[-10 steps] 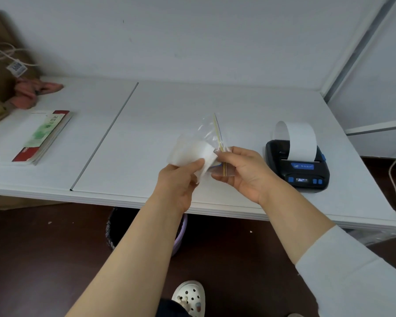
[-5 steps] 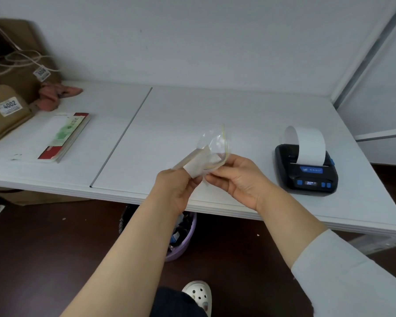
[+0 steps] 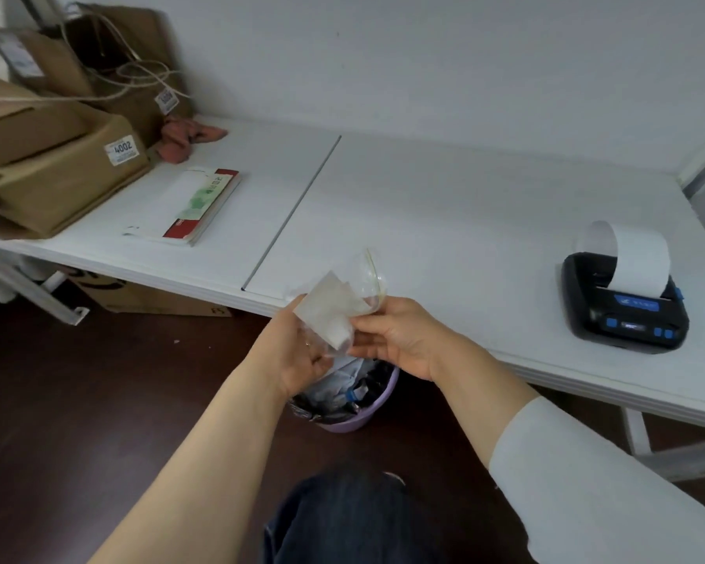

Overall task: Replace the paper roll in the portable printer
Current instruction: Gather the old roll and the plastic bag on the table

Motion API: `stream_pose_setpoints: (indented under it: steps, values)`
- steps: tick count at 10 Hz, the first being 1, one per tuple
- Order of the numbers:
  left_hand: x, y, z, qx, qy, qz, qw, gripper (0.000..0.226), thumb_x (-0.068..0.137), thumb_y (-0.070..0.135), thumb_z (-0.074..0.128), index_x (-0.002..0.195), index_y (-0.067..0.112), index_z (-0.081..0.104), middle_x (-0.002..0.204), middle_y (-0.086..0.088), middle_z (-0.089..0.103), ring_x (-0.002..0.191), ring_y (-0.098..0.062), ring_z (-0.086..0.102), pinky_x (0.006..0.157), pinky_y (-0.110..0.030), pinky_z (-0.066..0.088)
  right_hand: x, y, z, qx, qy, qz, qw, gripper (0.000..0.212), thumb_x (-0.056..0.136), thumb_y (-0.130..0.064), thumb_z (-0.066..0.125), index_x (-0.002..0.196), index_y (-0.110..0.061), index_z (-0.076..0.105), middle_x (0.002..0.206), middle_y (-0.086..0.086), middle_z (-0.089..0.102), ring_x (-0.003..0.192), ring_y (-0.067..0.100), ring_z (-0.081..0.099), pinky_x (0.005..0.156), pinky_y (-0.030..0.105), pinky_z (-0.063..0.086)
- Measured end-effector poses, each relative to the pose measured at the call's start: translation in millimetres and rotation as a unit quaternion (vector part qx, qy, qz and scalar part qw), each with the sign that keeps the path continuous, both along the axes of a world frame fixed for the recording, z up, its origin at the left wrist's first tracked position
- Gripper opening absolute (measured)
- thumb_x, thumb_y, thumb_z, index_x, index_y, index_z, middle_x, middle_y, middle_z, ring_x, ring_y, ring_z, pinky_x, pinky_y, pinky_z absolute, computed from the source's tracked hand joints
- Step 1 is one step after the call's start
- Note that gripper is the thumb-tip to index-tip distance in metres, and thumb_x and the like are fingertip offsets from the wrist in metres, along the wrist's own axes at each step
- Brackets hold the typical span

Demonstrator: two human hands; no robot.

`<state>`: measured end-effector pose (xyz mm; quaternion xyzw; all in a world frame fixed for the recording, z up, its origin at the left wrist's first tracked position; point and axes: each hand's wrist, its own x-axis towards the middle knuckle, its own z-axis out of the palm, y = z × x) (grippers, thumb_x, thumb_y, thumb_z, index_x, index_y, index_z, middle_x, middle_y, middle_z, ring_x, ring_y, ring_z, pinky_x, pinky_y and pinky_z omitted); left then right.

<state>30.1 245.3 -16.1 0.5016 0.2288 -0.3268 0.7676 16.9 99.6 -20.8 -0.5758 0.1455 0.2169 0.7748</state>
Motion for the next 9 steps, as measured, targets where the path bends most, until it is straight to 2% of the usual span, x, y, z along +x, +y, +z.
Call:
stream_pose_setpoints:
  steps: [1,2,3,4,5,6,7,8,9]
  values:
    - [-3,20,-21,0.047,0.0,0.003,0.999,0.022,0.089,0.033,0.051,0.101,0.017,0.06,0.071,-0.001,0.062,0.055,-0.014,0.057,0.038,-0.014,0.042,5,17,-20,-0.116,-0.013,0.046,0.992,0.013,0.084,-0.004,0.062,0.095,-0.011,0.061,0.076,0.004,0.06,0.06,0.013,0.055,0.045,0.021,0.046]
    - [-8,37,-39,0.058,0.035,-0.035,0.997,0.033,0.08,0.047,0.057,0.093,0.017,0.064,0.07,-0.003,0.064,0.056,-0.015,0.057,0.051,-0.022,0.046,8,29,-43,-0.166,-0.011,0.084,0.983,0.017,0.084,-0.003,0.06,0.1,-0.008,0.06,0.068,0.003,0.057,0.053,0.011,0.051,0.038,0.02,0.041]
    - [-9,51,-59,0.028,0.068,-0.042,0.996,0.048,0.069,0.058,0.063,0.091,0.016,0.07,0.078,-0.008,0.069,0.073,-0.022,0.062,0.068,-0.031,0.051,8,35,-65,-0.168,0.028,0.108,0.979,0.022,0.085,0.0,0.058,0.106,-0.003,0.058,0.067,0.006,0.057,0.046,0.009,0.051,0.034,0.019,0.039]
    - [-9,56,-79,0.016,0.082,-0.062,0.995,0.044,0.066,0.036,0.071,0.101,0.01,0.066,0.087,-0.011,0.068,0.083,-0.022,0.064,0.072,-0.032,0.058,8,37,-87,-0.165,0.065,0.11,0.978,0.022,0.087,0.002,0.055,0.109,0.004,0.057,0.067,0.009,0.055,0.039,0.007,0.05,0.033,0.019,0.04]
    - [-4,52,-104,0.083,0.099,-0.036,0.991,0.032,0.076,-0.002,0.068,0.107,-0.001,0.061,0.091,-0.017,0.063,0.077,-0.022,0.061,0.049,-0.026,0.057,11,38,-107,-0.159,0.104,0.091,0.978,0.026,0.087,0.003,0.054,0.112,0.007,0.055,0.065,0.011,0.053,0.035,0.007,0.051,0.034,0.018,0.044]
    - [6,43,-127,0.168,0.102,-0.033,0.98,0.013,0.076,-0.007,0.068,0.083,0.002,0.062,0.056,-0.009,0.063,0.046,-0.012,0.057,0.036,-0.018,0.045,18,38,-126,-0.153,0.143,0.055,0.976,0.028,0.087,0.005,0.052,0.115,0.007,0.051,0.066,0.015,0.054,0.031,0.008,0.054,0.034,0.019,0.046]
    - [21,34,-146,0.257,0.067,-0.034,0.963,0.02,0.072,-0.002,0.074,0.062,0.006,0.058,0.042,-0.004,0.051,0.03,-0.009,0.038,0.032,-0.013,0.03,27,36,-143,-0.142,0.162,-0.017,0.976,0.027,0.085,0.008,0.052,0.112,0.007,0.054,0.064,0.015,0.054,0.027,0.008,0.052,0.031,0.017,0.045]
    - [33,25,-159,0.238,0.068,0.01,0.969,0.022,0.074,-0.007,0.07,0.062,0.004,0.056,0.048,-0.007,0.057,0.037,-0.011,0.05,0.032,-0.018,0.044,34,34,-160,-0.151,0.169,-0.067,0.972,0.026,0.084,0.01,0.053,0.109,0.006,0.057,0.067,0.012,0.056,0.027,0.008,0.052,0.032,0.019,0.047]
    - [38,18,-161,0.196,0.062,0.044,0.978,0.019,0.076,-0.016,0.063,0.07,0.0,0.056,0.071,-0.012,0.058,0.064,-0.019,0.059,0.051,-0.023,0.056,42,33,-165,-0.154,0.17,-0.05,0.972,0.026,0.085,0.011,0.051,0.109,0.006,0.056,0.073,0.01,0.056,0.045,0.014,0.062,0.041,0.023,0.053]
